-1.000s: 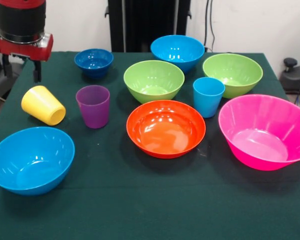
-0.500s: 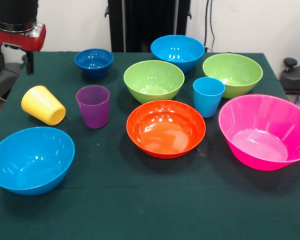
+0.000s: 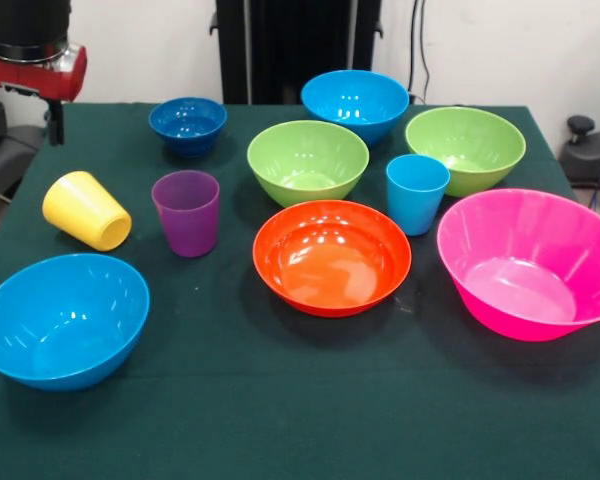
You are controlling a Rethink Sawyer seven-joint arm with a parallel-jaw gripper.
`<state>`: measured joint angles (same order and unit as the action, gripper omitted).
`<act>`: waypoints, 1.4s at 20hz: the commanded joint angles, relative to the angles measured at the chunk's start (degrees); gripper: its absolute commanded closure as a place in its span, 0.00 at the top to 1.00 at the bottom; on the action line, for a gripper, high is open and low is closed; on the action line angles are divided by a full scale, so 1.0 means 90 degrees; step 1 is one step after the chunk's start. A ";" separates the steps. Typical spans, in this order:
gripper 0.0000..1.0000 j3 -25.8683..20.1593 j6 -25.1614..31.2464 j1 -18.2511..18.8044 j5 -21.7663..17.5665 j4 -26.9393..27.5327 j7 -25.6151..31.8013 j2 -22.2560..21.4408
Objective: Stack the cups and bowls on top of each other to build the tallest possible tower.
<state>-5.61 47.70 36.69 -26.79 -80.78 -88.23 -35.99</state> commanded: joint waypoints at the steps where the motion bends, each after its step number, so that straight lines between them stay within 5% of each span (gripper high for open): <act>1: 1.00 -0.0382 0.0012 -0.0077 -0.0228 -0.0458 0.0553 0.0016; 28: 1.00 -0.0443 -0.0089 -0.0166 -0.0057 -0.0968 0.0259 -0.0293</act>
<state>-5.52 47.70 36.71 -26.78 -84.88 -88.23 -39.14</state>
